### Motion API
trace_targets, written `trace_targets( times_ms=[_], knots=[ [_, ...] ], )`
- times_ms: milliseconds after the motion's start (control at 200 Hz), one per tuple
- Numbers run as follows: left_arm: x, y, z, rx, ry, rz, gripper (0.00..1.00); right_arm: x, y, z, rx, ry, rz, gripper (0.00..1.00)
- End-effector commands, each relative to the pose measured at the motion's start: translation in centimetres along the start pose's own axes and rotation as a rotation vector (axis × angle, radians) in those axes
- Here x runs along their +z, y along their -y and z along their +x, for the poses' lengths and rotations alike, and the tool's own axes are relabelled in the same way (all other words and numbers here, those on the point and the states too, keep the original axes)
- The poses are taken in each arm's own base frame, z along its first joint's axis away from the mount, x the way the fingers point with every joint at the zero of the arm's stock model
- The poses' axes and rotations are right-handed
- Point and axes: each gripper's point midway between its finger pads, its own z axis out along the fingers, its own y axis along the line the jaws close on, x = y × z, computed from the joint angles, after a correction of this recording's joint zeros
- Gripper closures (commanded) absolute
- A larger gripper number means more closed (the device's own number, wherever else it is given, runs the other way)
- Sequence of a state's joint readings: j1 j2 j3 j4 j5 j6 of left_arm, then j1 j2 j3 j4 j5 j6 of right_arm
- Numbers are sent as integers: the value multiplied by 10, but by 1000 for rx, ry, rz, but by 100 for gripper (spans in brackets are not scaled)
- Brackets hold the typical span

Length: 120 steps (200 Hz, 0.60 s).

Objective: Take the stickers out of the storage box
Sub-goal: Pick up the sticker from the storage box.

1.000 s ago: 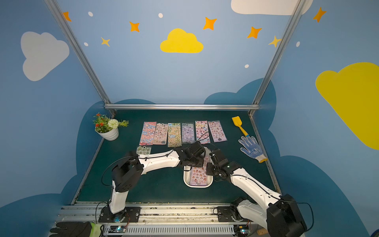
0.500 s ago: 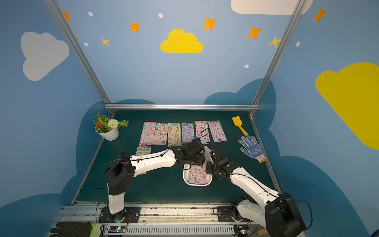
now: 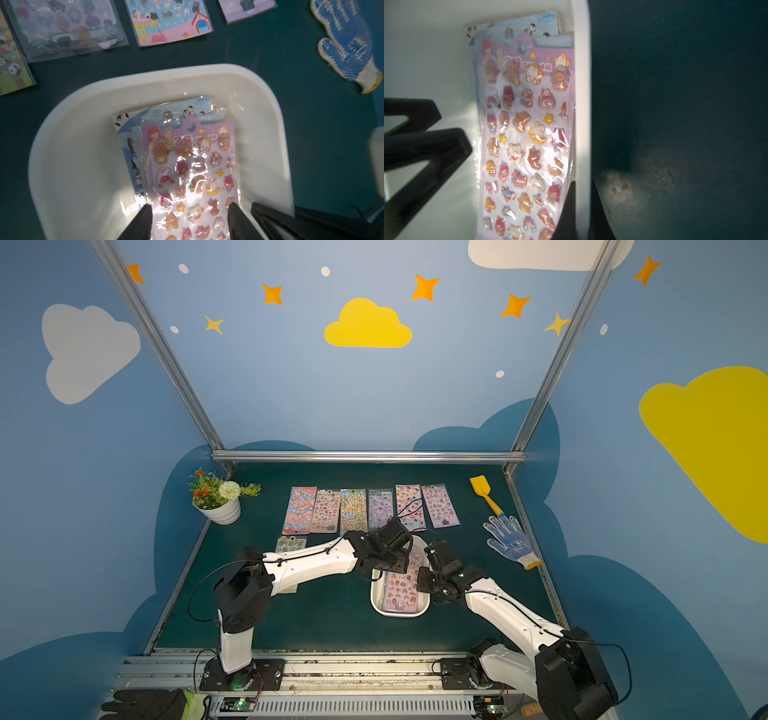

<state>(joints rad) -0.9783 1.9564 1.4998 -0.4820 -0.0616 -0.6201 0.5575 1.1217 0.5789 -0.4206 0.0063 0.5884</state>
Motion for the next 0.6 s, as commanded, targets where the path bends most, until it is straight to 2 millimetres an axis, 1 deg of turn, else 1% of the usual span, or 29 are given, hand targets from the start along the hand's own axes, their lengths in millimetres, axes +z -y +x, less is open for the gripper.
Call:
trace_targets(
  times_ms=[0, 265, 280, 390, 596],
  knots=[
    [8, -12, -1, 6, -22, -41, 38, 0, -7, -8, 5, 23, -33, 100],
    [24, -22, -3, -18, -54, -43, 38, -2, -10, -9, -1, 28, -43, 100],
    [25, -20, -3, -15, -55, -40, 38, -2, -9, -9, 0, 27, -43, 100],
    [31, -21, -2, -21, -68, -34, 37, -3, -11, -9, -3, 26, -51, 100],
    [37, -18, -4, -26, -76, -26, 39, -2, -11, -8, -3, 23, -55, 100]
  ],
)
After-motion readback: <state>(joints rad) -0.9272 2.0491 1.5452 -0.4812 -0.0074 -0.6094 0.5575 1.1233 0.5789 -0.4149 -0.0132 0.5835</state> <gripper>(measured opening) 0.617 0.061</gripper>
